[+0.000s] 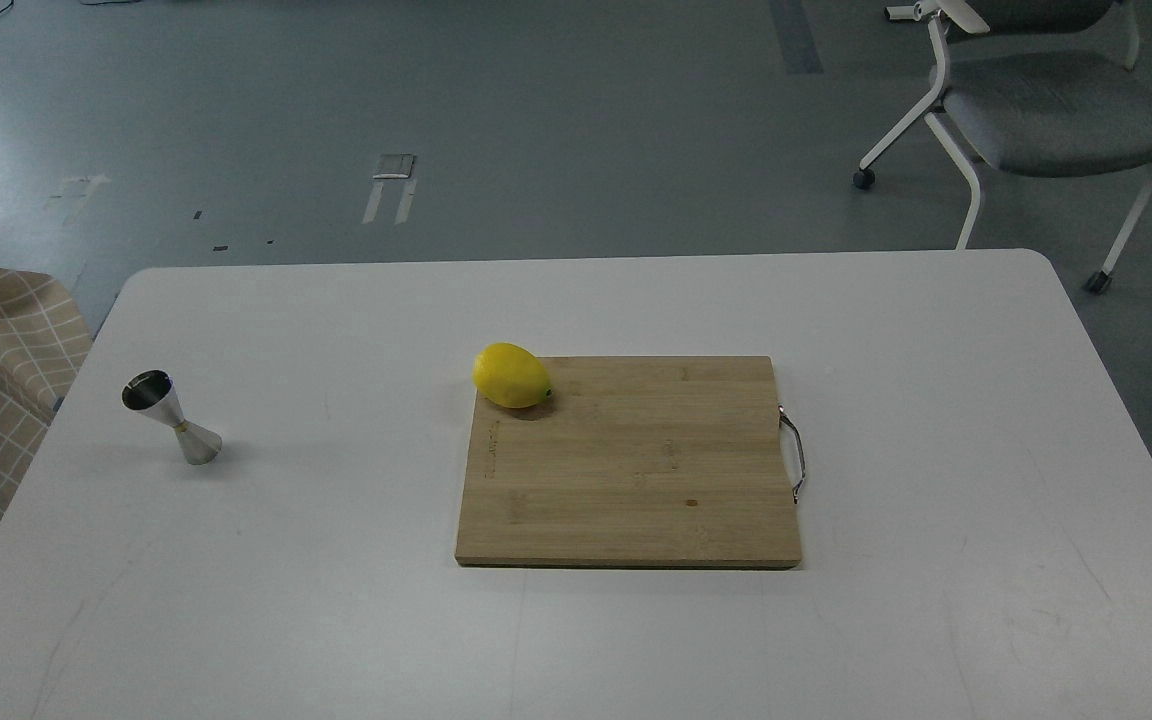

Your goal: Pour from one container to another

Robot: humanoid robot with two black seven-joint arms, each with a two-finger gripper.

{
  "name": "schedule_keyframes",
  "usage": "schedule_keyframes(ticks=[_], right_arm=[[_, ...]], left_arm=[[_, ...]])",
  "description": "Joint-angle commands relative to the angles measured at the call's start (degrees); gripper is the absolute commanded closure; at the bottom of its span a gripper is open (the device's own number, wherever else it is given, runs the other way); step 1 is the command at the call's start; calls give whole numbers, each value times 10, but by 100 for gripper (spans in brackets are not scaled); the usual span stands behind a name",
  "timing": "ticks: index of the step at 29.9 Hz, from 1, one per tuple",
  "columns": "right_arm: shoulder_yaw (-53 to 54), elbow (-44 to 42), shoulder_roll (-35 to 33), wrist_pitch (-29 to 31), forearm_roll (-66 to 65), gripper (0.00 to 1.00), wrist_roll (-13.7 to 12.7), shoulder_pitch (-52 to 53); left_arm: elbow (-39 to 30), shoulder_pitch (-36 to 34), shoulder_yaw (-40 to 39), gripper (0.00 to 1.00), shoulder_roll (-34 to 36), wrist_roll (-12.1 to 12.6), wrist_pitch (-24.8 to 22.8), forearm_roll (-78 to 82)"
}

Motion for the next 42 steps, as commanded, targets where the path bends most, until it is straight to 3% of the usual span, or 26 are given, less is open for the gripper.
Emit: schedule_keyframes(ticks=[1,42], right_arm=[[1,0,0,0,0,0,0,0],[1,0,0,0,0,0,0,0]], left_arm=[[0,0,0,1,0,0,0,0],[0,0,0,1,0,0,0,0]])
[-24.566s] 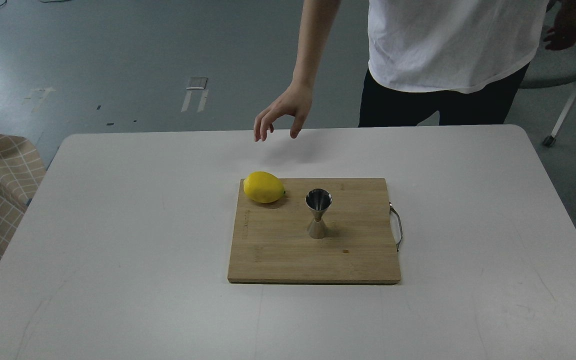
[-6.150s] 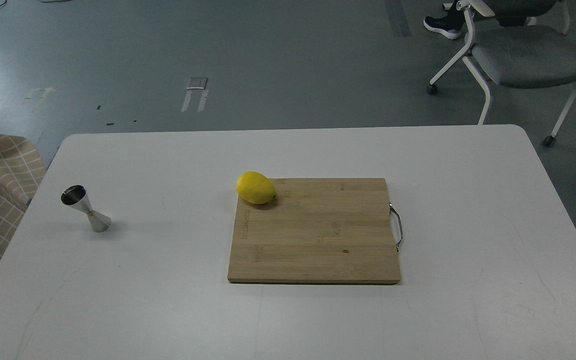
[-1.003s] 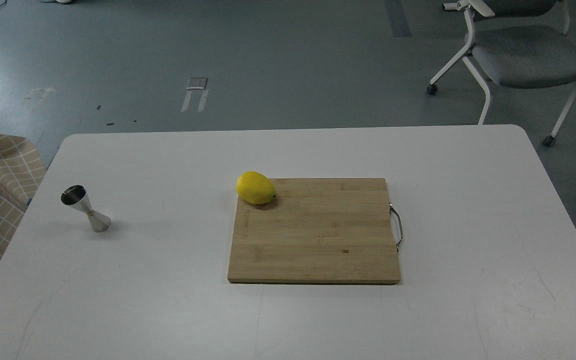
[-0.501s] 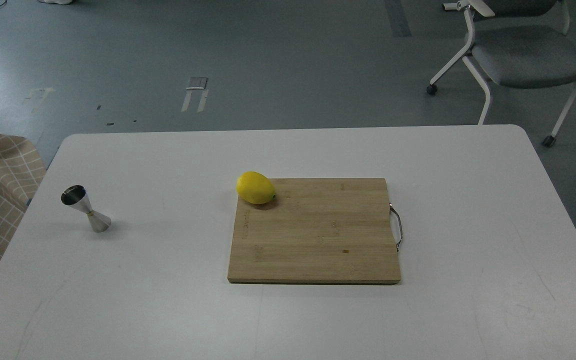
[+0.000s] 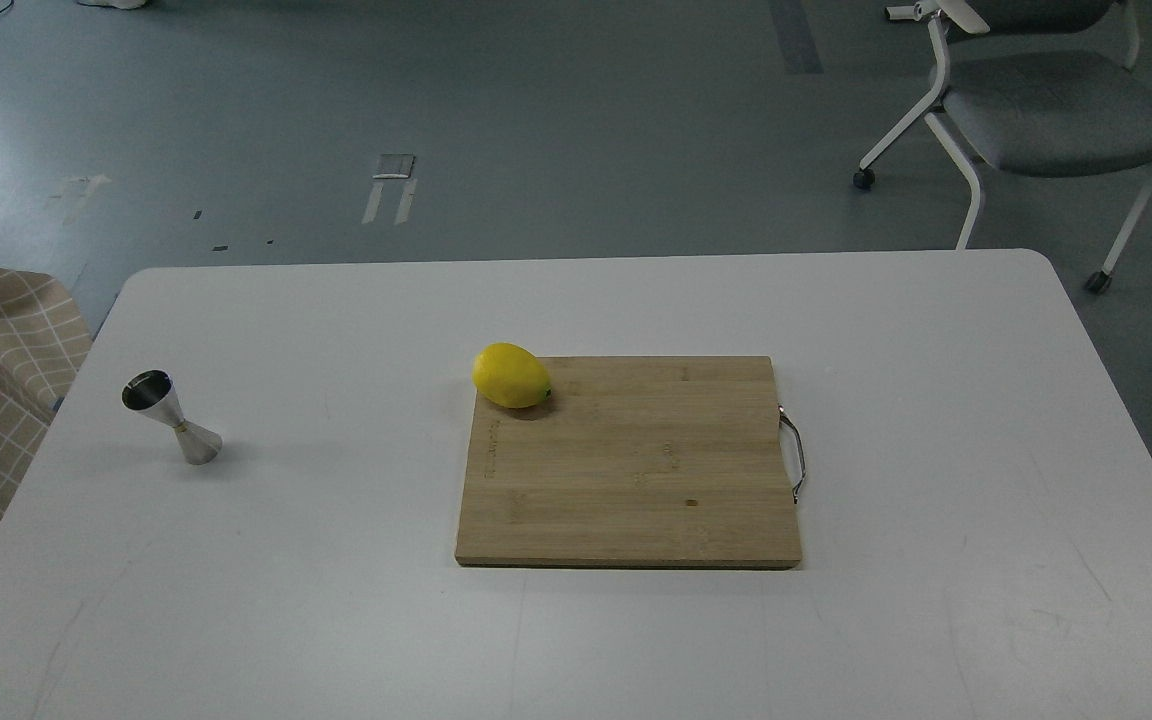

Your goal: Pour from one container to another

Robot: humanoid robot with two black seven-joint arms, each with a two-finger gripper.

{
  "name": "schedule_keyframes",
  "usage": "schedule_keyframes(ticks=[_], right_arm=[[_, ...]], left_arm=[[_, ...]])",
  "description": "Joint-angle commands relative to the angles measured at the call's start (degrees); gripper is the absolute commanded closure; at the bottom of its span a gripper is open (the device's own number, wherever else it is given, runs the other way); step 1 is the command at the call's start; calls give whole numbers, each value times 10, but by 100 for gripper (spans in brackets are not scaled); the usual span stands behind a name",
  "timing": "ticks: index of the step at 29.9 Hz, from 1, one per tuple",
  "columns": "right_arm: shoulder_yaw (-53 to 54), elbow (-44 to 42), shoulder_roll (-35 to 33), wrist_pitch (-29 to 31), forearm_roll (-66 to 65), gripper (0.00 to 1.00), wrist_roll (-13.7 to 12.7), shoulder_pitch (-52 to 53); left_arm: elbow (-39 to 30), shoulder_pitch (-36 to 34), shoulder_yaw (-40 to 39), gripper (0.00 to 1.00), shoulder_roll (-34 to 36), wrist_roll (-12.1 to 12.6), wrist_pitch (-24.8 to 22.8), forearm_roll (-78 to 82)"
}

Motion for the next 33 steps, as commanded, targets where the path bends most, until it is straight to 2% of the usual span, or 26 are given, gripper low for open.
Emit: schedule_keyframes(ticks=[1,33], right_arm=[[0,0,0,0,0,0,0,0],[1,0,0,0,0,0,0,0]], left_arm=[[0,0,0,1,0,0,0,0],[0,0,0,1,0,0,0,0]])
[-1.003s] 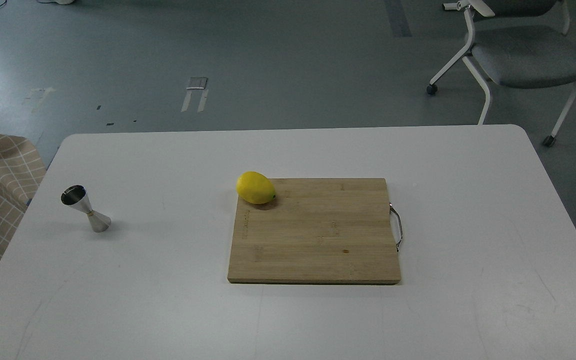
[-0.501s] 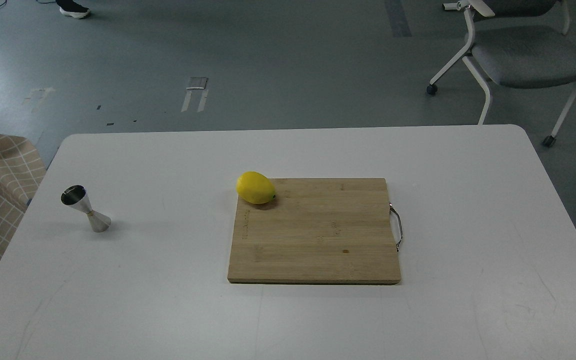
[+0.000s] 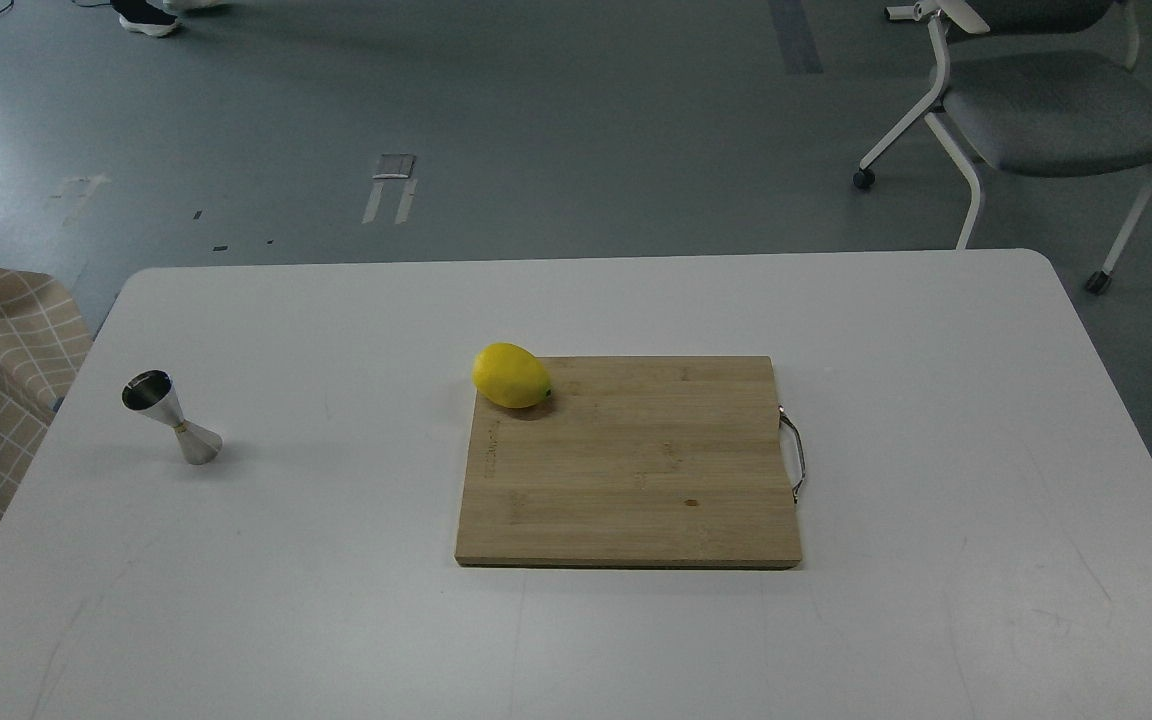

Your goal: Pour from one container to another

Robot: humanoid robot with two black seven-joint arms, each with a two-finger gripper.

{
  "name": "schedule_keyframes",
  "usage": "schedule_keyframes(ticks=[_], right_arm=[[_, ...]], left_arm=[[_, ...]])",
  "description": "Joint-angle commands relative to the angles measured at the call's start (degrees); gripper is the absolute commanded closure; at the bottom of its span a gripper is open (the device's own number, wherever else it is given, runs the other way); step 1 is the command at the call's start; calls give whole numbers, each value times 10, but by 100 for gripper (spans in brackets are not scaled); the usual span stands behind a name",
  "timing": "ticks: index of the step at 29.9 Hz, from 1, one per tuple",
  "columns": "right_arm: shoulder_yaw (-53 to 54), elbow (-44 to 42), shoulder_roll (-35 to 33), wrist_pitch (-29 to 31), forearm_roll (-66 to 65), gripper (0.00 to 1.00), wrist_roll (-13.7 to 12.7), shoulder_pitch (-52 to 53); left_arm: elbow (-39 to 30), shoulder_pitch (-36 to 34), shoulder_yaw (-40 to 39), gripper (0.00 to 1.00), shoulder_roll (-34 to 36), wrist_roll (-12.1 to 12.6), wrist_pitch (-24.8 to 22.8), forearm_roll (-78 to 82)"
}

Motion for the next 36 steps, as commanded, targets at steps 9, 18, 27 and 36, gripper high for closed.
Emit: schedule_keyframes(ticks=[9,18,27,36], right_arm=[[0,0,0,0,0,0,-1,0],[0,0,0,0,0,0,0,0],[1,0,0,0,0,0,0,0],[1,0,0,0,0,0,0,0]], left_arm=[[0,0,0,1,0,0,0,0],[0,0,0,1,0,0,0,0],[0,0,0,1,0,0,0,0],[0,0,0,1,0,0,0,0]])
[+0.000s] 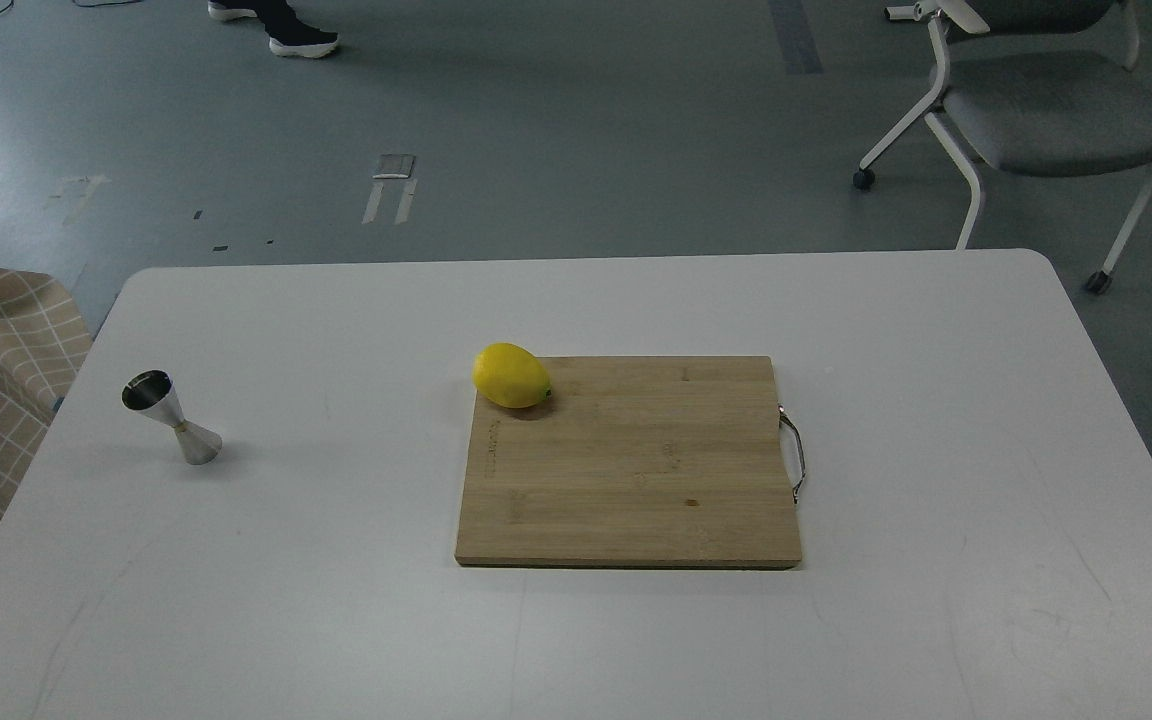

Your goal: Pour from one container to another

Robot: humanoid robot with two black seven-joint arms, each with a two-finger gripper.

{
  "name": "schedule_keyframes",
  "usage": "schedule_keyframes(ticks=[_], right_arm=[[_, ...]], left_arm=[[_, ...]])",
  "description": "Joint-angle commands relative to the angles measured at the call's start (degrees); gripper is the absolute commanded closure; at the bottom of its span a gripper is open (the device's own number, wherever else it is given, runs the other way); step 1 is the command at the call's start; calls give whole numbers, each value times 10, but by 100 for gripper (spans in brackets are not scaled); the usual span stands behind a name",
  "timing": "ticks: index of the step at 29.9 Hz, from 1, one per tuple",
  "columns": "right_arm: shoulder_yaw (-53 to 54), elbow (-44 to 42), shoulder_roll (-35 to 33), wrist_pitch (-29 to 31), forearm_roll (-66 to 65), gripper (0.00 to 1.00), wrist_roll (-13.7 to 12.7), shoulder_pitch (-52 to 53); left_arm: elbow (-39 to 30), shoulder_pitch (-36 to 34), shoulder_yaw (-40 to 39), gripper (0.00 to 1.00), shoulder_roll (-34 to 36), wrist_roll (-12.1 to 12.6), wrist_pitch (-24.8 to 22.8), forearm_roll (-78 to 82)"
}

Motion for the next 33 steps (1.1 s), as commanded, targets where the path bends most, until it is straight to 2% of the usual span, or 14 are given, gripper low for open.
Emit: schedule_keyframes(ticks=[1,33], right_arm=[[0,0,0,0,0,0,0,0],[-1,0,0,0,0,0,0,0]], left_arm=[[0,0,0,1,0,0,0,0],[0,0,0,1,0,0,0,0]])
